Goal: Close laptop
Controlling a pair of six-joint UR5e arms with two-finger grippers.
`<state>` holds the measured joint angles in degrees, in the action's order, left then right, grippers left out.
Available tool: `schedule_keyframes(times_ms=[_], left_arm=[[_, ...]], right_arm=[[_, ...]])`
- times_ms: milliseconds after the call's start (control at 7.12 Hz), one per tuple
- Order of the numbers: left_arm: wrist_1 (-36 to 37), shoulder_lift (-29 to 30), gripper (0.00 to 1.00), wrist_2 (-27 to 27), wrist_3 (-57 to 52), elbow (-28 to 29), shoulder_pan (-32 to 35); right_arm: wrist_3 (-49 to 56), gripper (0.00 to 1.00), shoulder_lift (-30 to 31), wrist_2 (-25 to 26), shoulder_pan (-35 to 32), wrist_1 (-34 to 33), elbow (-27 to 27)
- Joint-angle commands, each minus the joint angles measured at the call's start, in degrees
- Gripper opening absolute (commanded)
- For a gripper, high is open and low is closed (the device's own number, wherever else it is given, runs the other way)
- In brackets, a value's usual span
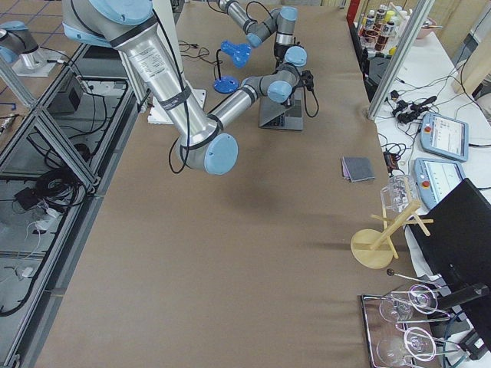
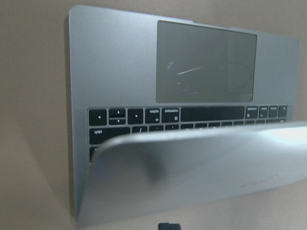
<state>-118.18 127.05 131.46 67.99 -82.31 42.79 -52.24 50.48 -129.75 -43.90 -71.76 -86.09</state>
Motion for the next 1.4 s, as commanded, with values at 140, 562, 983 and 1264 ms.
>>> schedule_keyframes(times_ms=[140, 562, 983, 1264], left_arm=[[-3.8, 1.1, 0.0, -2.4, -0.5, 5.2, 1.0], [-3.9, 1.4, 0.0, -2.4, -0.5, 5.8, 1.1], [-3.9, 2.6, 0.0, -2.7, -0.5, 7.6, 1.0], [-5.7, 5.0, 0.0, -5.4, -0.5, 12.0, 1.0]], right_arm=[[0.0, 0.0, -4.5, 1.6, -0.2, 0.1, 6.9], [-0.1, 0.0, -7.5, 3.2, -0.1, 10.9, 19.5], [-0.1, 0.0, -9.1, 4.2, 0.1, 11.0, 22.8], [0.0, 0.0, -9.6, 4.2, 0.1, 11.1, 24.0]])
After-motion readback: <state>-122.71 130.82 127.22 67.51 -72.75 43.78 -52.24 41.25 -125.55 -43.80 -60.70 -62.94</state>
